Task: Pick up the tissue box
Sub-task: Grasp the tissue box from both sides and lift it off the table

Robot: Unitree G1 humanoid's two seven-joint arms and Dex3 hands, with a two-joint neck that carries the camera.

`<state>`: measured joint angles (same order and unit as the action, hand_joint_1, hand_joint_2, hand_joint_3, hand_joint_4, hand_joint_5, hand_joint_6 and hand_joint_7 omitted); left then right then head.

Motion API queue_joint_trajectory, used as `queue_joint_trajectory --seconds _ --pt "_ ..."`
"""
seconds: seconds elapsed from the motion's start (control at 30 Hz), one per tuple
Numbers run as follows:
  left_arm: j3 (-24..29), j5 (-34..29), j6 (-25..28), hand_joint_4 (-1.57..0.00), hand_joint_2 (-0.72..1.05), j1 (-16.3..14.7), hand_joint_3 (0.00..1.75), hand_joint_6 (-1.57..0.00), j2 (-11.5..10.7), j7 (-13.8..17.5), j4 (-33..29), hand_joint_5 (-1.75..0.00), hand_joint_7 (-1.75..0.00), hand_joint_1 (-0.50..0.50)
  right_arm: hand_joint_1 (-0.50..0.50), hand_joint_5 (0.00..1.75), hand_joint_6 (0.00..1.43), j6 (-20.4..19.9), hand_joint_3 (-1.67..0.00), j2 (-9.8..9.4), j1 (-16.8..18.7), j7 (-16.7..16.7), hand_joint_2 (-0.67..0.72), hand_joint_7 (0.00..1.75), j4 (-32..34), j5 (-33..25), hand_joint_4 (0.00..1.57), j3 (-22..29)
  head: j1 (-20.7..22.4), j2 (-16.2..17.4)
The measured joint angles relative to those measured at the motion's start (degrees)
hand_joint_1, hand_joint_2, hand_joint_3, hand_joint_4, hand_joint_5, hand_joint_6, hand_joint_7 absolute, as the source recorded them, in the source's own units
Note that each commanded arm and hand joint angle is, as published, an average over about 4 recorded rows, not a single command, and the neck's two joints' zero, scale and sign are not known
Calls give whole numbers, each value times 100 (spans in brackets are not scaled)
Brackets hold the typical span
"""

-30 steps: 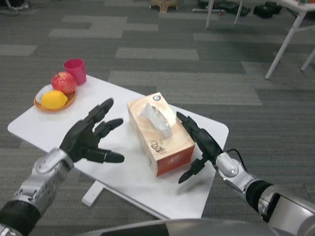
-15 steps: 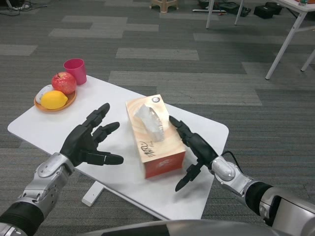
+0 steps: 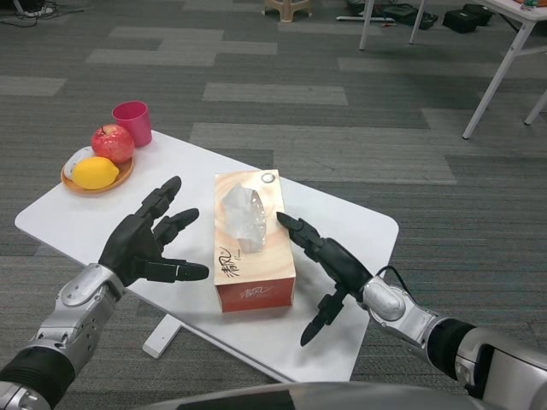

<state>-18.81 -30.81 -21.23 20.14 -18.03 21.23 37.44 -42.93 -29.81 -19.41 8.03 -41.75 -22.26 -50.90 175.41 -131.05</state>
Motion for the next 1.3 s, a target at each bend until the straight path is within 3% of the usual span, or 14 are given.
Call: queue_joint_trajectory --seconds 0.47,0.63,0.97,1.3 --pt "-30 0 -34 0 52 8 0 0 9 0 22 -62 0 50 -38 0 0 10 -16 4 247 -8 6 7 210 11 0 950 53 -154" --pt "-74 34 -45 0 58 40 0 0 14 -2 78 -62 0 50 -35 0 0 -20 -16 121 171 -13 6 7 -319 36 1 1104 97 -233" --pt "-102 571 -90 0 60 443 0 0 17 -2 674 -62 0 50 -34 0 0 3 -16 870 -1073 -37 9 7 -2264 40 3 316 113 -278" --pt "-228 972 -91 0 60 841 0 0 4 -1 1162 -62 0 50 -34 0 0 72 -16 1104 -1566 198 9 7 -2978 35 3 -280 102 -289"
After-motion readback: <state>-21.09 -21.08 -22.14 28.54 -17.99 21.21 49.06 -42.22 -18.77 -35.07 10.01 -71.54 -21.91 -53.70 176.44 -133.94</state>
